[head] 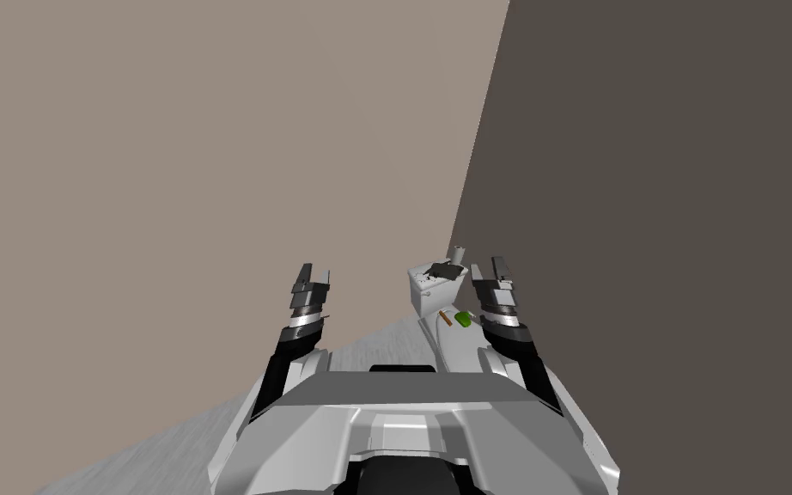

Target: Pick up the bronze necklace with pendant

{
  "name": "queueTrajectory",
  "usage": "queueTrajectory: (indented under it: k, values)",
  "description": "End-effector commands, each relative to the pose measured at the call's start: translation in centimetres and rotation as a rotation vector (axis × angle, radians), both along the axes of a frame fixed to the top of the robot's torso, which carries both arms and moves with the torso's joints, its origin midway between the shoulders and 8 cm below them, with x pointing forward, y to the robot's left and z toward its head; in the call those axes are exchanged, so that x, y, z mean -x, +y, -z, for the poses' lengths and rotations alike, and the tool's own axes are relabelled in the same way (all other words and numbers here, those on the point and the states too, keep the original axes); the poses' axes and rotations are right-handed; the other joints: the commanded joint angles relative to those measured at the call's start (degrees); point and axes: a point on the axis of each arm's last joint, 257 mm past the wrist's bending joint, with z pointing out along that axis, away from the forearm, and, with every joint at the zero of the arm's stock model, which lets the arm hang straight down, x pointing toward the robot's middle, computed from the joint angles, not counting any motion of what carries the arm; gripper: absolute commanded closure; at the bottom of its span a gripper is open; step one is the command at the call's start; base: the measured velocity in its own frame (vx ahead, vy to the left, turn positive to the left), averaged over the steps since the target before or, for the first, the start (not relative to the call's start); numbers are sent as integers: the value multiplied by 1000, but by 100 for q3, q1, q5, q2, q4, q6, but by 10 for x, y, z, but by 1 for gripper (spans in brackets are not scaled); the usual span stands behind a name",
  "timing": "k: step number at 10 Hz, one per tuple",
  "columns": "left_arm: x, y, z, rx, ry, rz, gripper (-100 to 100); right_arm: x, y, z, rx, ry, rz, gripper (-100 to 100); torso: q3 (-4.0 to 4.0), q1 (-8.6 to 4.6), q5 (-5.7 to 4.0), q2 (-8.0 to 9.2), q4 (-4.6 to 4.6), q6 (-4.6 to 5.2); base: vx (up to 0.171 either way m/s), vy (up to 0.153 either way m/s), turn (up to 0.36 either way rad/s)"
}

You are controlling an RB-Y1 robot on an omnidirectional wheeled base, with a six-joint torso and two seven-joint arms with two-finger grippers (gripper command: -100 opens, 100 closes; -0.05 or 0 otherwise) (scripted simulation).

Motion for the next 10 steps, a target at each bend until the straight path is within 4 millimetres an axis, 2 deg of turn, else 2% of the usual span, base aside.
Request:
queueTrajectory:
  k: [1,4,9,10]
  values:
    - [0,0,0,0,0,0,0,-6,5,5,38,29,-12,-100,0,0,0,0,0,0,-9,-11,6]
    - [0,0,0,0,0,0,0,-19,13,19,105,93,-28,-100,4,-10,-2,7,1,0,-20,-23,10]
    - [0,0,0,0,0,0,0,-49,29,60,258,249,-50,-100,5,-13,-3,8,2,0,-24,-28,25]
    - [0,0,0,0,0,0,0,-49,29,62,266,254,-52,-100,5,-14,-3,8,2,-1,-16,-18,12]
